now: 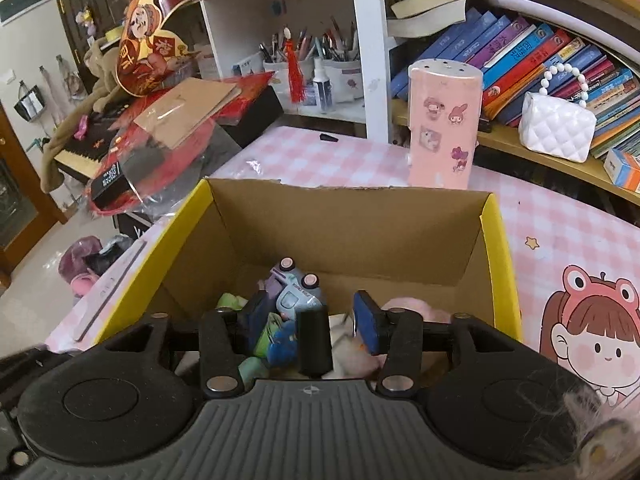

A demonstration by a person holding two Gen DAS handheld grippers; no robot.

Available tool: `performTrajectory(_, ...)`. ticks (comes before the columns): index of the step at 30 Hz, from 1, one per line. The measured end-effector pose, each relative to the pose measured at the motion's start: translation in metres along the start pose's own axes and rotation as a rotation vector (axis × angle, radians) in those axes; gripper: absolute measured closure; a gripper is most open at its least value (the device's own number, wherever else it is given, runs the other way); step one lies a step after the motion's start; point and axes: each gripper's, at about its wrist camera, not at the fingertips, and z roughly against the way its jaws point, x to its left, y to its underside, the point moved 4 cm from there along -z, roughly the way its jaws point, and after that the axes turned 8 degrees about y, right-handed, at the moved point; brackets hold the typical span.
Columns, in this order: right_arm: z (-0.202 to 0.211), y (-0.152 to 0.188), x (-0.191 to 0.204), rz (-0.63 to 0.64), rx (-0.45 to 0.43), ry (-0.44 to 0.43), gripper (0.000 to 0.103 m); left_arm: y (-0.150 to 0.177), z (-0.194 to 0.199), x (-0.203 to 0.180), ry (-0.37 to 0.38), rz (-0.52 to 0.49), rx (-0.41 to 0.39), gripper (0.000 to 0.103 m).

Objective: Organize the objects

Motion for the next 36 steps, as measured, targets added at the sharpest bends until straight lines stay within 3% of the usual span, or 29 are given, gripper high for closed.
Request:
performTrajectory(9,0.051,0.004,-0.02,-0.08,-0.122,-0.013,0.045,-0.008,0.039,-0.013,-0.003,-0.033,-0.105,0.031)
performTrajectory(17,0.124,0.038,-0.057,-0.165,-0.239,0.082,0.044,0.0,0.078,-0.035,0.006,-0.085,-0.163,0.019)
performTrajectory(24,0.169,0.096,-0.093,-0.195,-0.259,0.262,0.039,0.026,0.096,-0.055,0.022,-0.091,-0.142,0.008)
performTrajectory(30,0.197,0.15,-0.109,-0.239,-0.239,0.399,0.033,0.06,0.099,-0.076,0.032,-0.11,-0.074,0.007)
performTrajectory(36,0.212,0.191,-0.11,-0.267,-0.207,0.482,0.029,0.089,0.107,-0.091,0.023,-0.148,-0.028,0.004)
